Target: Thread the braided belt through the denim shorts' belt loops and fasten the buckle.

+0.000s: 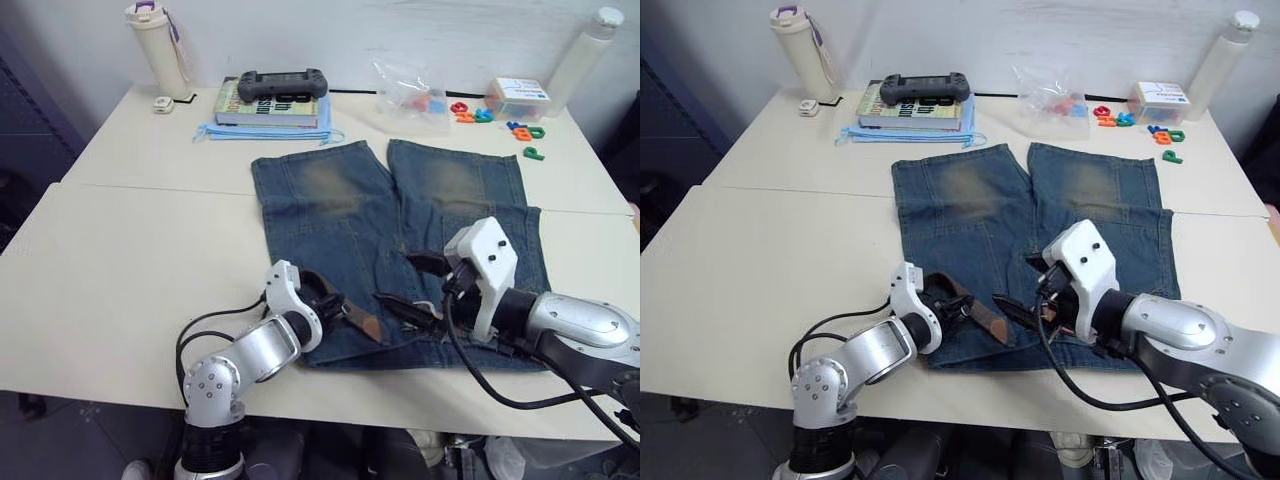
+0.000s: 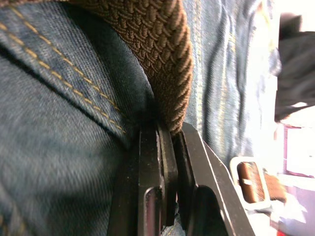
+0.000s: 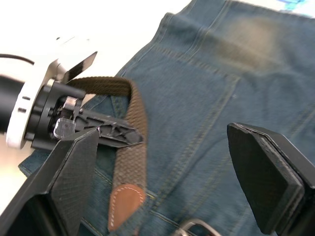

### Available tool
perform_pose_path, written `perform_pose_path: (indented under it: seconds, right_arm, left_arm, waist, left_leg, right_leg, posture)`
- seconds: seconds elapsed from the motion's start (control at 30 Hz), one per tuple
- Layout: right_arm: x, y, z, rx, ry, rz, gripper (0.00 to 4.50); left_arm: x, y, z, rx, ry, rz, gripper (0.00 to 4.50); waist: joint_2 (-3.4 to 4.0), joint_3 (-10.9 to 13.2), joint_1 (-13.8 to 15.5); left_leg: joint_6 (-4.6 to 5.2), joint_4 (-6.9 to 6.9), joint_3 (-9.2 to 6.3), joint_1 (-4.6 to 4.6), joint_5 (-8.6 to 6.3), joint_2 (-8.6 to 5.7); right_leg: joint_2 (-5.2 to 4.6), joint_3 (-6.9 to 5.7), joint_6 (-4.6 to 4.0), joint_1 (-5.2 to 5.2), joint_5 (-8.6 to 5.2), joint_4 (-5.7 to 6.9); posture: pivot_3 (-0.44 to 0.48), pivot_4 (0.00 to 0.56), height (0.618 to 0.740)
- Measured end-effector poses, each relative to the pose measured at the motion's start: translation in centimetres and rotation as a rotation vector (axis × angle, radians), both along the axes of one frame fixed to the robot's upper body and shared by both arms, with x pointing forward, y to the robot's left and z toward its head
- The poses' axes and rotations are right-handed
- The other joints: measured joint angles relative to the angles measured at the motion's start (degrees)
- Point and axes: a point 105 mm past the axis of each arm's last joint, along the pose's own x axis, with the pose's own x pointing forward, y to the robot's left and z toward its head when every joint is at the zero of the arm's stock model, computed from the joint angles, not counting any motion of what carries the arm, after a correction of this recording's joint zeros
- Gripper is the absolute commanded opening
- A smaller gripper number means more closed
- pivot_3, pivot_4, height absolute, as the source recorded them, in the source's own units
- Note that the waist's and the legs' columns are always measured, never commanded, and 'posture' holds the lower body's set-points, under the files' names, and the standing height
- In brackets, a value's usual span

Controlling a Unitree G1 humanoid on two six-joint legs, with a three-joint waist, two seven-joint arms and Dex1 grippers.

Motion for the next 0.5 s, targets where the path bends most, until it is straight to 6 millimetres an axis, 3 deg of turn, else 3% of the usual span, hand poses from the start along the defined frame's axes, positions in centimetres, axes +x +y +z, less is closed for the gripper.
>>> perform_pose_path:
  seconds: [0.17, 0.5]
  right_arm:
    - [0.2, -0.6, -0.8, -0.033, 0.002, -0.030, 4.38]
    - [-0.6, -2.1, -2.8, -0.084, 0.064, -0.069, 4.38]
  left_arm:
    - [-0.7, -1.8, 0.2, -0.081, -0.012, -0.107, 0.00]
    - [0.4, -1.9, 0.8, -0.004, -0.112, -0.148, 0.00]
  waist:
    - [-0.01, 0.0, -0.1]
    - [0.00, 0.0, -0.1]
  left_leg:
    - [0.03, -0.01, 0.01, -0.01, -0.01, 0.00]
    - [0.04, -0.01, 0.03, 0.01, 0.01, 0.01]
  right_leg:
    - [0.00, 0.02, 0.00, 0.00, 0.00, -0.02]
    - [0.01, 0.03, 0.01, -0.01, 0.01, 0.02]
  posture:
    - [0.000, 0.150, 0.659]
    - [0.000, 0.150, 0.659]
